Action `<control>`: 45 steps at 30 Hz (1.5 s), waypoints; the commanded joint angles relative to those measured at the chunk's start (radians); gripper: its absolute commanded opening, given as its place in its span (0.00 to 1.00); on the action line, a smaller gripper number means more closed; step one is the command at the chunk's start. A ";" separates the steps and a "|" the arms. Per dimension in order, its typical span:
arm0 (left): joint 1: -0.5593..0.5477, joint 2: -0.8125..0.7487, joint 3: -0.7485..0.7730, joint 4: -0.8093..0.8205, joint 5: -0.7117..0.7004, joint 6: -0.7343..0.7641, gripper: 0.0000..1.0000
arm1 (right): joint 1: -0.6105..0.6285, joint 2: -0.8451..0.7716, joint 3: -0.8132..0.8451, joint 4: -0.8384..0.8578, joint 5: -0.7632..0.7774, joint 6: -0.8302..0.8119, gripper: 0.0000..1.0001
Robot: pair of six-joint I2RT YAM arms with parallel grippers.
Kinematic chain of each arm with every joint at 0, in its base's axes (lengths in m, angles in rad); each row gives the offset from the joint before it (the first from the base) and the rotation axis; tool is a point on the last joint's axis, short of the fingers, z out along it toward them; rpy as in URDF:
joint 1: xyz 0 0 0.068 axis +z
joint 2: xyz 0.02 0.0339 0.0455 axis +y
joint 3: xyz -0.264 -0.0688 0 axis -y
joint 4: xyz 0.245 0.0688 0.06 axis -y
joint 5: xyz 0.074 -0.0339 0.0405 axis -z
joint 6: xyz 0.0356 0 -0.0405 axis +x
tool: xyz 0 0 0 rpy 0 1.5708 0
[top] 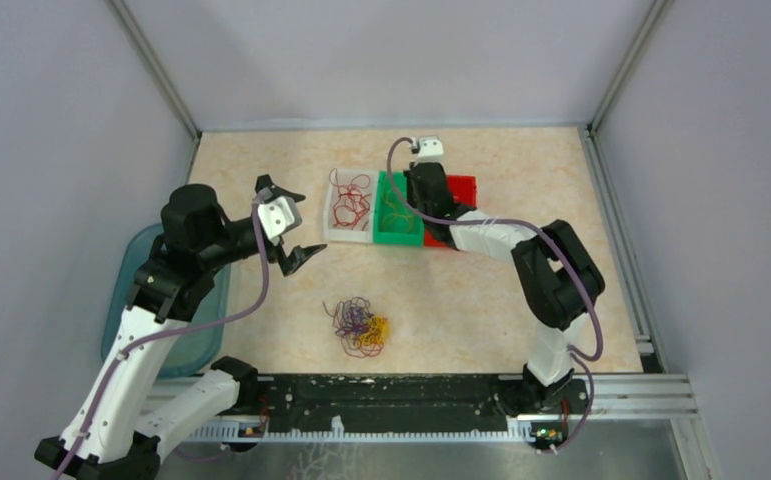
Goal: Untangle the cables
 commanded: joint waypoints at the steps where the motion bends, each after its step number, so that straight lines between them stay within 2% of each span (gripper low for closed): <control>1: -0.005 -0.007 -0.004 0.020 -0.003 0.007 1.00 | 0.048 0.062 0.101 -0.042 0.028 -0.055 0.00; 11: -0.006 -0.008 -0.004 0.009 -0.005 0.009 1.00 | 0.089 0.190 0.182 -0.132 0.062 -0.004 0.00; 17: -0.006 -0.006 0.001 0.012 -0.006 0.008 1.00 | 0.104 0.214 0.196 -0.145 0.067 0.013 0.00; 23: -0.006 -0.004 -0.004 0.012 -0.013 0.006 1.00 | 0.106 0.132 0.185 -0.135 0.024 0.027 0.42; 27: -0.005 0.006 -0.007 0.015 -0.017 -0.011 1.00 | 0.106 0.031 0.171 -0.130 -0.005 0.056 0.50; 32: -0.006 0.013 -0.005 0.021 -0.019 -0.017 1.00 | 0.106 -0.072 0.135 -0.130 -0.018 0.073 0.52; 39: -0.006 0.010 0.001 0.019 -0.023 -0.023 1.00 | 0.106 -0.123 0.127 -0.160 -0.039 0.079 0.53; 45: -0.004 0.014 -0.011 0.014 -0.029 -0.032 1.00 | 0.106 -0.236 -0.015 -0.079 -0.134 0.102 0.52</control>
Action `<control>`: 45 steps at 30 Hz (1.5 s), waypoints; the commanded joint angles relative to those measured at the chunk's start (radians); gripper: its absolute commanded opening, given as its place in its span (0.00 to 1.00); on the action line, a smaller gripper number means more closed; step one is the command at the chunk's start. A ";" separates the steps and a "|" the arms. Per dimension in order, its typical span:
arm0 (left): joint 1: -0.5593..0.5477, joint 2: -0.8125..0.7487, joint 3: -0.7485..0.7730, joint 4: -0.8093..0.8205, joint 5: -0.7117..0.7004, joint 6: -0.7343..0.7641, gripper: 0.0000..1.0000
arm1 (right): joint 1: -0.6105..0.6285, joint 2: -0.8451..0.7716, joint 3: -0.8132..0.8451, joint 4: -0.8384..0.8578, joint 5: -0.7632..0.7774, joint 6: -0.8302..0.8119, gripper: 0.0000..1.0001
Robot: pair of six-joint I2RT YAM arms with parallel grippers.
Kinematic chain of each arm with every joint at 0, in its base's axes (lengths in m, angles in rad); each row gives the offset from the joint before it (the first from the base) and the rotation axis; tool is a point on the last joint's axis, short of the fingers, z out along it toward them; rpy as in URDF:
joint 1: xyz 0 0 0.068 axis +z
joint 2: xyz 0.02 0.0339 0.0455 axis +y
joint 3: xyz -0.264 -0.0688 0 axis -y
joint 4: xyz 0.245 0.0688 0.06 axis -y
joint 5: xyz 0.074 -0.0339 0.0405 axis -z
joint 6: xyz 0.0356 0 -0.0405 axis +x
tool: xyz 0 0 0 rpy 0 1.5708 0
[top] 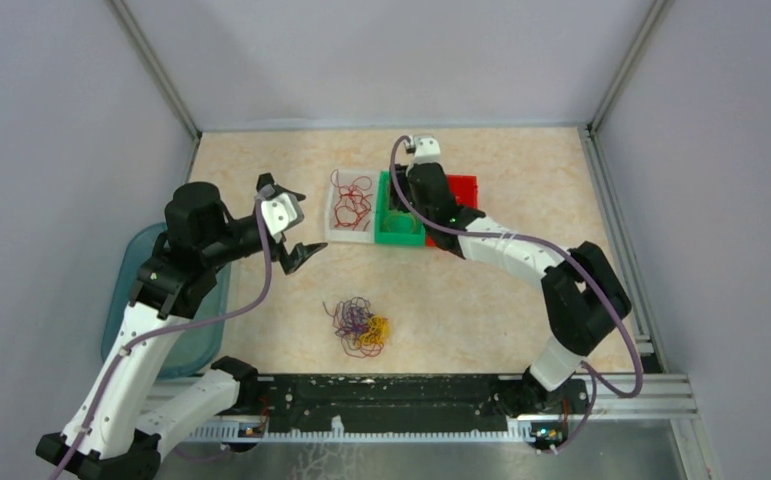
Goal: Untangle the cables
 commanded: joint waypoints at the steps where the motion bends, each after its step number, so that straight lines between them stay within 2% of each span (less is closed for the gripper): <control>1: -0.004 -0.001 -0.017 0.017 -0.012 -0.023 1.00 | 0.009 -0.114 -0.091 0.091 -0.102 0.022 0.51; 4: -0.004 0.011 -0.047 0.023 -0.012 -0.023 1.00 | 0.027 -0.176 -0.205 0.200 -0.209 0.038 0.49; 9: 0.001 0.032 -0.122 0.007 0.019 -0.018 1.00 | 0.160 -0.315 -0.454 0.376 -0.349 -0.008 0.49; 13: 0.046 0.070 -0.165 -0.009 0.053 -0.005 1.00 | 0.254 -0.311 -0.602 0.523 -0.411 0.012 0.48; 16: 0.108 0.103 -0.183 -0.035 0.090 0.044 1.00 | 0.279 -0.271 -0.639 0.567 -0.445 0.043 0.48; 22: 0.131 0.101 -0.231 -0.062 0.102 0.145 1.00 | 0.338 -0.301 -0.709 0.501 -0.372 0.046 0.47; 29: 0.130 0.098 -0.251 -0.030 0.145 0.136 1.00 | 0.340 -0.401 -0.786 0.427 -0.325 0.094 0.37; 34: 0.130 0.085 -0.245 -0.028 0.165 0.132 1.00 | 0.341 -0.439 -0.829 0.412 -0.339 0.129 0.36; 45: 0.129 0.057 -0.236 -0.040 0.182 0.133 1.00 | 0.340 -0.326 -0.837 0.487 -0.393 0.146 0.32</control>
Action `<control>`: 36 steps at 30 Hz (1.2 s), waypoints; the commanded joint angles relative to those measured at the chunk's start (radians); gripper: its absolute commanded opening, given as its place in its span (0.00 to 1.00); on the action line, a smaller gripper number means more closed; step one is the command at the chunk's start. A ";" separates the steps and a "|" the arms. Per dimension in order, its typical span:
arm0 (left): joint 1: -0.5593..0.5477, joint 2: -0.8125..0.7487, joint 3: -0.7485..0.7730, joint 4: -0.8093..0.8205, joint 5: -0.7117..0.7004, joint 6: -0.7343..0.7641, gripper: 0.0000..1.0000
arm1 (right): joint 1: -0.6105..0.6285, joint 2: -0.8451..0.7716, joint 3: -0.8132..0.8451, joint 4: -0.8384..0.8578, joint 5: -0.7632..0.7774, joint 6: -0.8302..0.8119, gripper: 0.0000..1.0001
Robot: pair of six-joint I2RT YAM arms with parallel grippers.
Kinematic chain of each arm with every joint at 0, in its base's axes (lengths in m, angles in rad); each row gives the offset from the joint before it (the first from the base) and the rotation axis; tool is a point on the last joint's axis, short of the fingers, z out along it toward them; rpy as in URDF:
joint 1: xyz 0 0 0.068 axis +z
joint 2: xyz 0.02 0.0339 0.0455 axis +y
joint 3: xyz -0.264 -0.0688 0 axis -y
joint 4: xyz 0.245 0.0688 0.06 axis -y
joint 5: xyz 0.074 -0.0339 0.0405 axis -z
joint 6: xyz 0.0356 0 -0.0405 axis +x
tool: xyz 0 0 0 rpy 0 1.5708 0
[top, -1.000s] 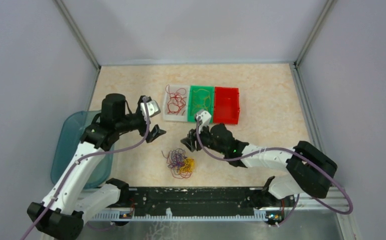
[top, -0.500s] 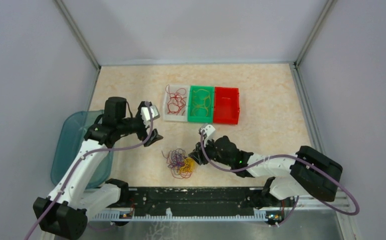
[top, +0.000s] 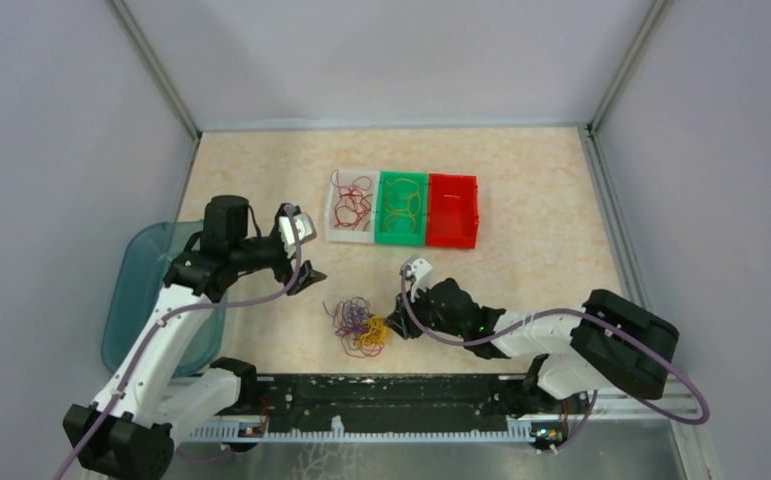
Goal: Untangle the cables
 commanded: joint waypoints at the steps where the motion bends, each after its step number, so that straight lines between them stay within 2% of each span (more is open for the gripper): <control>1: 0.002 -0.026 0.010 0.004 0.043 0.019 1.00 | 0.006 0.029 0.004 0.092 -0.016 0.016 0.31; 6: 0.002 -0.028 0.010 0.004 0.049 0.023 1.00 | 0.006 0.060 0.000 0.142 -0.009 0.025 0.24; 11: 0.002 -0.032 0.013 0.002 0.054 0.020 1.00 | 0.005 -0.004 -0.002 0.155 0.012 0.032 0.00; 20: 0.002 -0.031 0.022 0.002 0.101 0.016 1.00 | 0.005 -0.168 0.056 0.018 0.023 0.002 0.00; 21: 0.003 -0.031 0.023 0.002 0.105 0.015 1.00 | 0.005 -0.169 0.066 -0.020 0.030 -0.004 0.07; 23: 0.002 -0.035 0.025 0.002 0.108 0.015 1.00 | 0.004 -0.156 0.074 -0.072 0.046 -0.030 0.38; 24: 0.002 -0.036 0.025 0.003 0.110 0.018 1.00 | -0.001 -0.142 0.070 -0.083 0.050 -0.037 0.44; 28: 0.002 -0.042 0.024 0.003 0.106 0.023 1.00 | -0.040 -0.062 0.051 -0.060 -0.006 -0.015 0.51; 36: 0.002 -0.049 0.027 0.001 0.108 0.033 1.00 | -0.087 0.077 0.025 0.101 -0.141 0.030 0.45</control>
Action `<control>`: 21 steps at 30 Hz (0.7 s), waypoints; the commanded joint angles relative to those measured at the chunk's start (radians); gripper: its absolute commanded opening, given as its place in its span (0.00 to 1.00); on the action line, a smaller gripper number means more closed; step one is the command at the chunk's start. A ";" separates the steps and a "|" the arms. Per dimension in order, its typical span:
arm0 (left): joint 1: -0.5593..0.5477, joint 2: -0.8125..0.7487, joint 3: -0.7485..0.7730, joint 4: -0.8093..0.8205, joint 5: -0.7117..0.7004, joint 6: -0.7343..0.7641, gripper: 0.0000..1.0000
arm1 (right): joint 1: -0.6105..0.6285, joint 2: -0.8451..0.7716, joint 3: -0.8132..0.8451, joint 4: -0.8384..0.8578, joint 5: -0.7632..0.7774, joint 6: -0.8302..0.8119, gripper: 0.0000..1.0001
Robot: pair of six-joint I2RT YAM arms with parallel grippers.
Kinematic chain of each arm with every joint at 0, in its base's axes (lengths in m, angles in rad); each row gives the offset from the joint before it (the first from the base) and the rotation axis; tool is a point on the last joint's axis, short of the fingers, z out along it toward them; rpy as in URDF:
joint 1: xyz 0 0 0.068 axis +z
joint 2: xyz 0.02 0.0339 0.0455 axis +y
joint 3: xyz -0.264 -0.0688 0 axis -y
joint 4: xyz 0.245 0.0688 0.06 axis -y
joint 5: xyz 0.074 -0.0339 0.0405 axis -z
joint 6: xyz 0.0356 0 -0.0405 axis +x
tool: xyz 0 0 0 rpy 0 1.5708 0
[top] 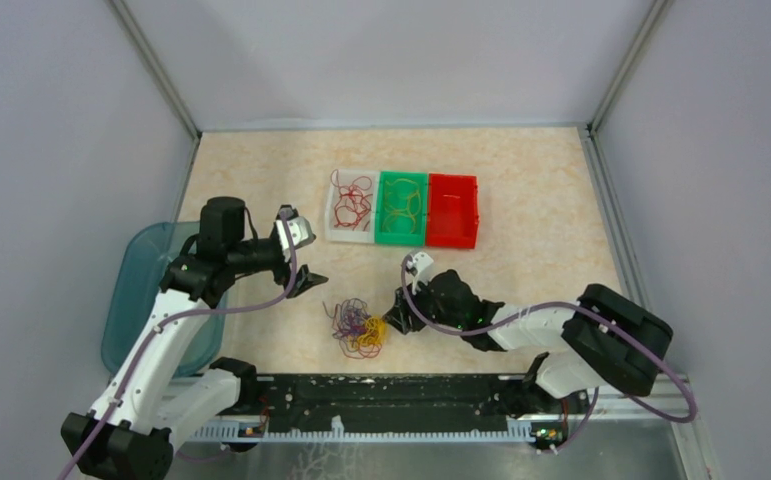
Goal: Untangle the cables
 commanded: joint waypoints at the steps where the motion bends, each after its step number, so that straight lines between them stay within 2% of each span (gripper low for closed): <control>1: 0.002 -0.016 0.027 0.001 0.031 0.027 1.00 | -0.017 0.048 -0.012 0.167 -0.106 0.036 0.43; 5: 0.002 -0.016 0.023 0.002 0.027 0.032 1.00 | -0.028 0.081 -0.039 0.255 -0.159 0.070 0.37; 14: 0.002 -0.014 0.027 0.002 0.027 0.035 1.00 | -0.031 0.135 -0.036 0.323 -0.160 0.094 0.19; 19: 0.002 -0.019 0.031 -0.001 0.031 0.035 1.00 | -0.031 0.060 -0.022 0.285 -0.140 0.084 0.00; 21: 0.002 -0.020 0.031 -0.004 0.037 0.035 1.00 | -0.032 -0.013 0.000 0.220 -0.125 0.055 0.00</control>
